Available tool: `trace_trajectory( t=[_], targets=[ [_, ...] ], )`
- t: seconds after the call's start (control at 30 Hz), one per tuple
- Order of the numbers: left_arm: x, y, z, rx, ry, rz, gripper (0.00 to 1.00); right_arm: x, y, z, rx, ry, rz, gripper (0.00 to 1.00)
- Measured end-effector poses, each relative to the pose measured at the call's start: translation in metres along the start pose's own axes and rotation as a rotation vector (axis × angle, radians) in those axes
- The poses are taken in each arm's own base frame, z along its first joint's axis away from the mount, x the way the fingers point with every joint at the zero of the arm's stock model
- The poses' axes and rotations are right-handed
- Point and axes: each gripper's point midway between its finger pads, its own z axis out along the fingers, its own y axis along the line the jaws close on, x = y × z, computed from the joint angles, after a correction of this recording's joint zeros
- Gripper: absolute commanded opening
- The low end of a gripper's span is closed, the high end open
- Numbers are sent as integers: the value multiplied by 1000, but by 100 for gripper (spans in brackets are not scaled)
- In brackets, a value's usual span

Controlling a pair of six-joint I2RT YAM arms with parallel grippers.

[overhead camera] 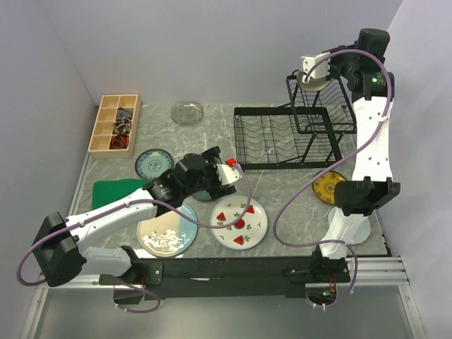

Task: Load the plates into the dish rack
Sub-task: Insert the plate into the dish rack

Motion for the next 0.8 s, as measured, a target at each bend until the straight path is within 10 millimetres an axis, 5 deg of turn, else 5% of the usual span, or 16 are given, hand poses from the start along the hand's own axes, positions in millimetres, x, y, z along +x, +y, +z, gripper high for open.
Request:
trace_trajectory(
  t=[0.57, 0.8],
  targets=[
    [-10, -3, -3, 20, -42, -16, 99, -23, 18, 23, -47, -142, -59, 0],
    [-11, -5, -3, 24, -44, -16, 99, -21, 37, 58, -74, -161, -22, 0]
  ],
)
